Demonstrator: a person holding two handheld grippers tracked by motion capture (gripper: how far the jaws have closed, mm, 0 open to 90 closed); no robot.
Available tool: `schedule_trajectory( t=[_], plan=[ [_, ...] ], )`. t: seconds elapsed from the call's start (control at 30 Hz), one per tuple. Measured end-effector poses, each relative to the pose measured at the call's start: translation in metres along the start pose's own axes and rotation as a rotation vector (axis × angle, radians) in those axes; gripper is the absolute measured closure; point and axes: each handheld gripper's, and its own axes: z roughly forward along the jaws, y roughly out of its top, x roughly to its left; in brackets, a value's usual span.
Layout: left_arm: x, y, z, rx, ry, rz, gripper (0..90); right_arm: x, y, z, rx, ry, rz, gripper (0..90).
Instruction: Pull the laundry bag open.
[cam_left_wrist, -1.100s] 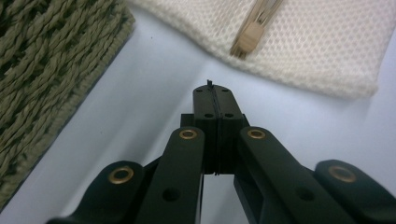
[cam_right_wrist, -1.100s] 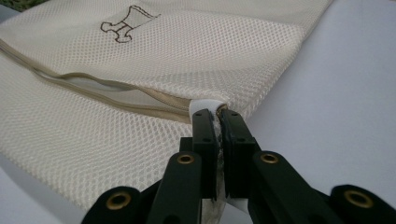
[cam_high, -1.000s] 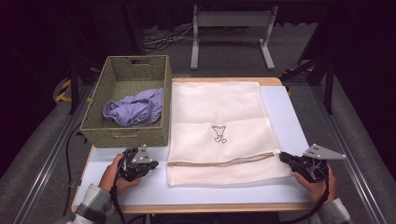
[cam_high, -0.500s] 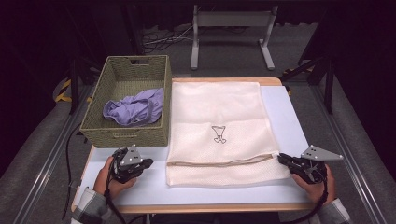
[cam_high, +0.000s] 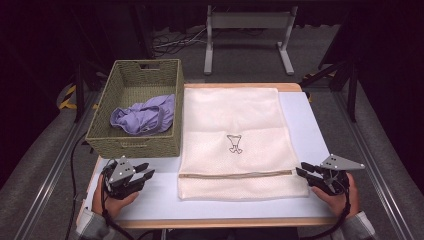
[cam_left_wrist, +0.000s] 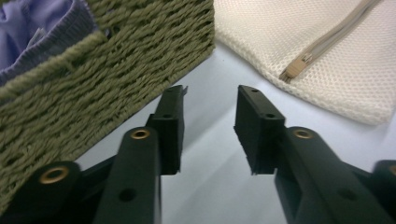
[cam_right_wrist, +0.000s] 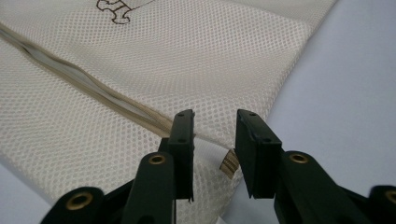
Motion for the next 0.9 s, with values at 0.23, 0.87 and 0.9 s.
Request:
schedule_trajectory(
  t=[0.23,0.87,0.9],
  plan=[
    [-0.002,-0.006,-0.001,-0.004,0.026,-0.029,43.9,0.001,0.006,0.004,-0.017,0.008,-0.02,59.5],
    [-0.013,-0.019,-0.005,0.039,0.049,-0.059,18.6,0.02,0.026,0.028,-0.011,0.07,-0.13,43.1],
    [-0.013,-0.019,-0.005,0.036,0.045,-0.063,18.2,0.021,0.027,0.029,-0.01,0.075,-0.134,41.8]
  ],
)
